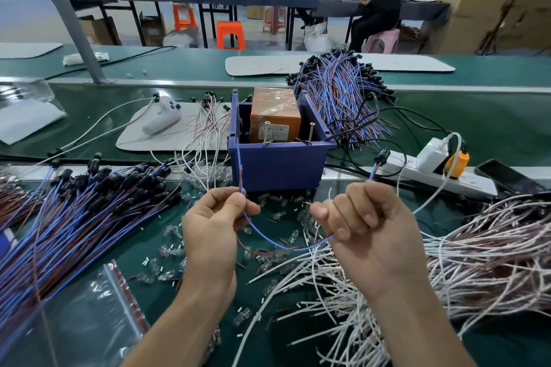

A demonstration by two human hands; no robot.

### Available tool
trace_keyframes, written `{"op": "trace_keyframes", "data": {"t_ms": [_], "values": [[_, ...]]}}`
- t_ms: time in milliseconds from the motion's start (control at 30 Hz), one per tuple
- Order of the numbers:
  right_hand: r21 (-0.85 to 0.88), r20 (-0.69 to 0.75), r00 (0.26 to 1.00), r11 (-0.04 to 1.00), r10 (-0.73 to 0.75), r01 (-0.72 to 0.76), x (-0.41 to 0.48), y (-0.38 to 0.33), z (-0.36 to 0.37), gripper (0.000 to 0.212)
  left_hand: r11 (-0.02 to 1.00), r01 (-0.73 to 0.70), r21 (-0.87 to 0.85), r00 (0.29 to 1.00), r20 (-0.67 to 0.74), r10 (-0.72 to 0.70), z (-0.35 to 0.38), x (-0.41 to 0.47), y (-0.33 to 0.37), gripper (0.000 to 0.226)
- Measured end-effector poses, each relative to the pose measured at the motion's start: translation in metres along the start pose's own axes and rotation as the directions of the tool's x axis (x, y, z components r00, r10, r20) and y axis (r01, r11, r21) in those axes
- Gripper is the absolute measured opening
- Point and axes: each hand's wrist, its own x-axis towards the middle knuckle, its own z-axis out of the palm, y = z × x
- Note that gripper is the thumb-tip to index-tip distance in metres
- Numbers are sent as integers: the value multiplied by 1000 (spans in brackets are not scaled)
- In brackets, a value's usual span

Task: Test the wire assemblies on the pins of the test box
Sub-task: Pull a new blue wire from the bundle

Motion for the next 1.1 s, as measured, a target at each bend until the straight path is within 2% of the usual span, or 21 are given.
{"op": "trace_keyframes", "data": {"t_ms": [133, 233, 367, 500, 600, 700, 800, 900, 1000, 1100], "values": [[-230, -143, 989, 973, -36, 2, 2, 6, 6, 34, 994, -57, 97, 998, 29, 55, 1, -6, -2, 23], [-476, -230, 968, 879, -98, -24, 3, 14, 7, 35, 995, -38, 94, 995, 97, 29, 4, -11, 0, 27], [-712, -147, 977, 702, -156, 5, 3, 24, 11, 13, 994, -3, 106, 973, 230, -21, 9, -18, 5, 27], [-703, -63, 981, 706, -184, 87, 3, 29, 15, 11, 993, 15, 121, 953, 297, -51, 10, -20, 9, 24], [-642, -88, 977, 761, -196, 94, 5, 31, 15, 23, 993, 65, 98, 948, 306, -92, 10, -21, 8, 22], [-601, -129, 975, 796, -182, 69, 5, 33, 20, 24, 990, 113, 82, 945, 300, -132, 13, -24, 6, 20], [-588, -231, 954, 808, -192, 20, 9, 33, 21, 26, 986, 167, 2, 969, 185, -164, 17, -26, 3, 21], [-574, -301, 934, 819, -192, -17, 12, 26, 20, 30, 990, 138, -42, 990, 27, -137, 16, -20, 6, 16], [-611, -291, 938, 791, -191, -29, 14, 12, 20, 35, 997, 67, 24, 998, -20, -66, 14, -9, 12, 17], [-706, -259, 942, 708, -214, -33, 18, 3, 22, 39, 994, 11, 106, 1000, -20, -9, 16, 3, 17, 20]]}}
